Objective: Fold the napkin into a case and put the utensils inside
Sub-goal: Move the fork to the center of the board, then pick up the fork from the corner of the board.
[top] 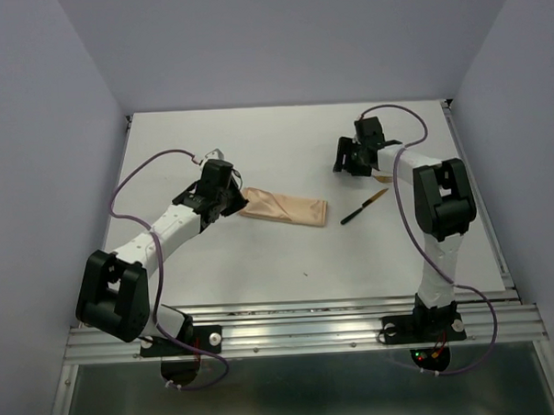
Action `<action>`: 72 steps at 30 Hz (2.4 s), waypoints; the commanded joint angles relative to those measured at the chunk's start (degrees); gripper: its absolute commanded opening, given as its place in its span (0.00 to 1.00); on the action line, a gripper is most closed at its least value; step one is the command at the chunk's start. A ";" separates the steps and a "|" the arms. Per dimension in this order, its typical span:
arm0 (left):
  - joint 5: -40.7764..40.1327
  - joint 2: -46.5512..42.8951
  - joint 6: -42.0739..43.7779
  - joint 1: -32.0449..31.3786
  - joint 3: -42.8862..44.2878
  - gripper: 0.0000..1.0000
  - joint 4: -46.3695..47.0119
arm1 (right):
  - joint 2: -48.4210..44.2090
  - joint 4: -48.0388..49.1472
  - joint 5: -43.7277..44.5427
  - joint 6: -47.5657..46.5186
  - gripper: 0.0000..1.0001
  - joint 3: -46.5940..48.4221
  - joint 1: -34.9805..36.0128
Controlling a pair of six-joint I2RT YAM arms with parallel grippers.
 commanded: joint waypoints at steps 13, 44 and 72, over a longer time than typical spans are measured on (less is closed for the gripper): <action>-1.38 -0.49 0.83 0.29 0.40 0.09 1.59 | 1.09 -5.96 10.81 -17.25 0.77 11.69 -0.08; 0.11 6.98 3.38 2.40 3.39 0.08 2.03 | 7.42 -5.34 -1.90 -34.22 0.59 11.69 -4.82; 4.85 16.73 5.23 5.65 11.99 0.08 1.24 | -2.07 1.87 -0.40 -39.41 0.03 5.62 -2.46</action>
